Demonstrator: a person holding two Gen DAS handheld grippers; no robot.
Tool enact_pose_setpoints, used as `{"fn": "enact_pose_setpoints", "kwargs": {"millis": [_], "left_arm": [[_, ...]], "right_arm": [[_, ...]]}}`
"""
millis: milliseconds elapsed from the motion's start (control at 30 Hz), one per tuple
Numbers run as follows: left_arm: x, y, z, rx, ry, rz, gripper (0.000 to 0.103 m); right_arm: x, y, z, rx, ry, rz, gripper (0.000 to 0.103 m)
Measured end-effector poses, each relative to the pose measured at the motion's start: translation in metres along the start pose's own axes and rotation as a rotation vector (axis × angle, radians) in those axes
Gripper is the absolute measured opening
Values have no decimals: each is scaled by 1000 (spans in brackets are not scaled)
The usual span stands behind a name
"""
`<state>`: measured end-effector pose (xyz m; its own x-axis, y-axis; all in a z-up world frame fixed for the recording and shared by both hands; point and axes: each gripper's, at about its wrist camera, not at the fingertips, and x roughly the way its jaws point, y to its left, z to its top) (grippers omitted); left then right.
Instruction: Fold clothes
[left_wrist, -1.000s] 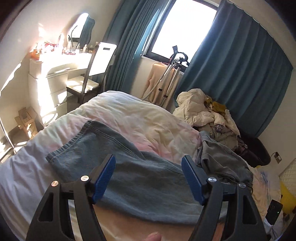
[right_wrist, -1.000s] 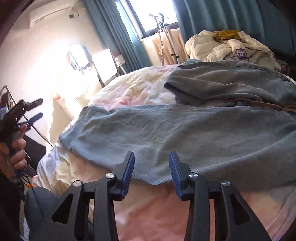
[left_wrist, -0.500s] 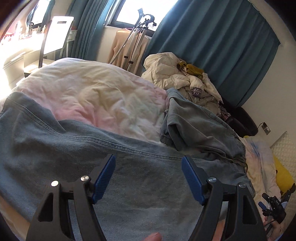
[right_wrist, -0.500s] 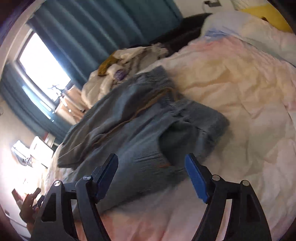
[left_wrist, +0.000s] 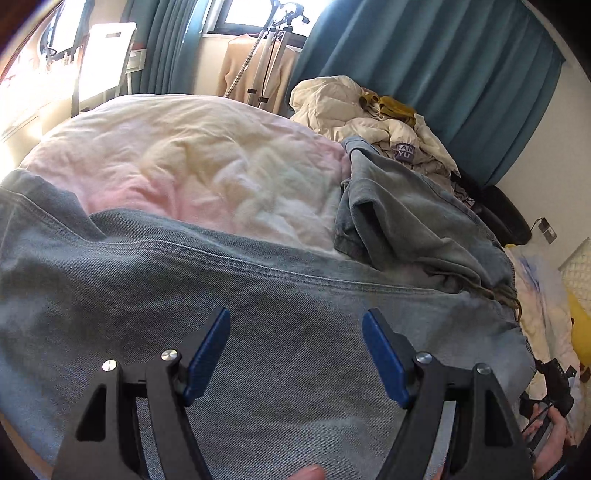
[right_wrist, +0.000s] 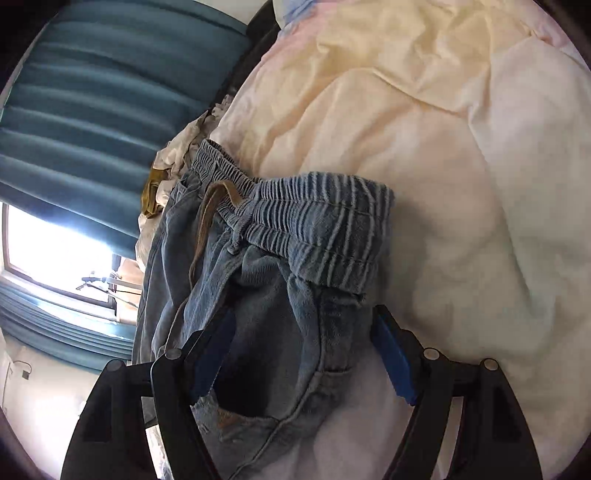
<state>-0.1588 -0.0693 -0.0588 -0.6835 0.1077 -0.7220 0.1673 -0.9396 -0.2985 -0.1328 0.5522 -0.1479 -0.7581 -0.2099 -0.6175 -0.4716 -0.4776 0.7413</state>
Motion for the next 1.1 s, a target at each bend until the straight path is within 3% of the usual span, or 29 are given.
{"fn": "enact_pose_setpoints", "kwargs": {"millis": [100, 167, 200, 367, 500, 567, 767, 833, 933, 1033, 1100], "left_arm": [[3, -6, -5, 32, 9, 15, 76], [4, -10, -7, 49, 14, 25, 76], [5, -11, -8, 54, 15, 28, 76], [4, -13, -10, 65, 19, 29, 76], [1, -14, -11, 62, 16, 24, 76], [0, -14, -11, 63, 14, 27, 76], [-3, -15, -8, 61, 9, 26, 76], [-7, -15, -5, 57, 3, 23, 76], [-11, -15, -2, 68, -3, 27, 76], [-13, -12, 0, 69, 0, 42, 76], [-14, -9, 2, 50, 13, 31, 76]], "right_arm": [[5, 5, 4, -50, -21, -15, 68], [7, 5, 6, -59, -32, -50, 29], [4, 6, 7, -57, -44, -58, 22], [-34, 56, 6, -222, -199, -35, 14], [-56, 78, 5, -275, -288, -54, 13], [-56, 69, 9, -243, -286, -66, 13], [-17, 29, 3, -317, -139, -272, 13], [-18, 30, 1, -351, -130, -280, 15], [-32, 43, -7, -399, -161, -278, 24], [-53, 62, -22, -483, -220, -301, 61], [-68, 79, -33, -537, -266, -321, 63]]}}
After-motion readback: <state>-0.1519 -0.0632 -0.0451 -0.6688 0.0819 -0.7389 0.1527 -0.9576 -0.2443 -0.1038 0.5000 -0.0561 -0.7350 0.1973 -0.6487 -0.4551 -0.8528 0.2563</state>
